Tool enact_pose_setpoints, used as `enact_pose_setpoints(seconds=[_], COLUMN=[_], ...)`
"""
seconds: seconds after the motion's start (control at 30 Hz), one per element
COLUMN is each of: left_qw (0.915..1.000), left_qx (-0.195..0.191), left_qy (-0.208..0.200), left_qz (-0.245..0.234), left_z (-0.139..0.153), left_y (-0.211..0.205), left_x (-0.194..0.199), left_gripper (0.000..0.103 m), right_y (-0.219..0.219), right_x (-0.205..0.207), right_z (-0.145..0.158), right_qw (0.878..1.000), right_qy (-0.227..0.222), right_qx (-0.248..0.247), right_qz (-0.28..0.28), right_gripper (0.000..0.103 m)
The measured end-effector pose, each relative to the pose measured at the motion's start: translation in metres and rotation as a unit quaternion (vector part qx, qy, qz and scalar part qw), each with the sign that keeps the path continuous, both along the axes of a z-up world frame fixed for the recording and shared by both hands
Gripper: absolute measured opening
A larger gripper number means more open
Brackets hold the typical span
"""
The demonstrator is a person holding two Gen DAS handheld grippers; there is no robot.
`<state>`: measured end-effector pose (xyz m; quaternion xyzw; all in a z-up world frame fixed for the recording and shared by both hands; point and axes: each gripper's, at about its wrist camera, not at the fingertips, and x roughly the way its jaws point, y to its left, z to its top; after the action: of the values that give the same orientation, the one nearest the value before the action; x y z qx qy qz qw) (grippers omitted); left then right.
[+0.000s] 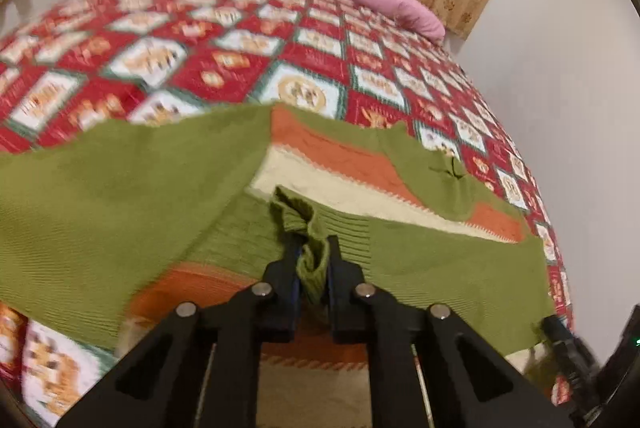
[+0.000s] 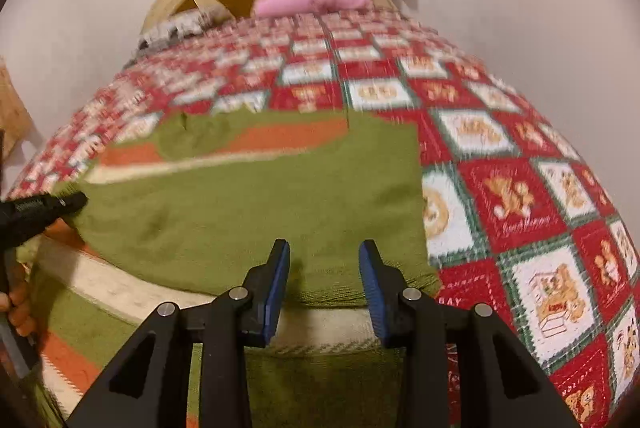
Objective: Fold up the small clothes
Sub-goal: 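Grasp the other green sleeve cuff with the left tool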
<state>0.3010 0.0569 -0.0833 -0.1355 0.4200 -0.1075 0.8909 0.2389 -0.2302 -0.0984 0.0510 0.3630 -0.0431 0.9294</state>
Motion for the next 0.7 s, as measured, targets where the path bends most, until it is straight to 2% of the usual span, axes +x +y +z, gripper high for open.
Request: enact_pose_setpoints(seconds=[0.1,0.17,0.2,0.23,0.3,0.37,0.43,0.47,0.5,0.53,0.57,0.6,0.63,0.7], left_qw=[0.9991,0.9983,0.9979,0.9983,0.9979,0.9975,0.9977,0.9975,0.9967,0.9954,0.9933,0.9898,0.9856,0.9779], left_qx=[0.032,0.053,0.056,0.051,0.058,0.066,0.064,0.065,0.072,0.079,0.085,0.092,0.098,0.112], left_qy=[-0.021,0.002,0.016,0.013,0.006,0.004,0.007,0.003,-0.005,-0.018,-0.035,-0.056,-0.075,-0.085], left_qz=[0.015,0.023,0.026,0.027,0.028,0.026,0.023,0.027,0.037,0.051,0.069,0.093,0.116,0.154], left_z=[0.004,-0.006,-0.013,-0.015,-0.013,-0.011,-0.005,0.0,0.004,0.01,0.016,0.023,0.029,0.037], left_y=[0.004,0.004,0.004,0.005,0.003,0.001,0.005,0.011,0.016,0.025,0.037,0.055,0.073,0.112], left_x=[-0.003,0.004,0.009,0.01,0.008,0.007,0.001,-0.004,-0.012,-0.021,-0.032,-0.042,-0.053,-0.066], left_gripper=[0.007,0.007,0.007,0.007,0.008,0.01,0.02,0.032,0.056,0.071,0.096,0.103,0.103,0.103], right_y=[0.009,0.015,0.018,0.02,0.022,0.026,0.024,0.022,0.02,0.019,0.018,0.017,0.017,0.017], right_x=[0.0,0.008,0.013,0.019,0.02,0.019,0.02,0.019,0.018,0.017,0.017,0.016,0.017,0.015], right_z=[0.004,-0.006,-0.015,-0.023,-0.022,-0.023,-0.023,-0.024,-0.024,-0.023,-0.023,-0.023,-0.023,-0.023], right_qw=[1.0,1.0,0.999,0.998,0.998,0.998,0.999,0.999,0.999,0.999,0.999,0.999,0.999,0.999], right_qy=[-0.007,0.015,0.037,0.057,0.051,0.048,0.047,0.045,0.042,0.04,0.039,0.038,0.037,0.037], right_qx=[0.009,0.012,0.008,0.002,-0.003,-0.009,-0.002,0.003,0.009,0.015,0.019,0.022,0.023,0.021], right_qz=[0.009,0.015,0.015,0.015,0.02,0.026,0.028,0.028,0.028,0.028,0.028,0.028,0.028,0.028], right_gripper=[0.037,0.037,0.038,0.038,0.046,0.048,0.049,0.049,0.049,0.049,0.049,0.049,0.049,0.049])
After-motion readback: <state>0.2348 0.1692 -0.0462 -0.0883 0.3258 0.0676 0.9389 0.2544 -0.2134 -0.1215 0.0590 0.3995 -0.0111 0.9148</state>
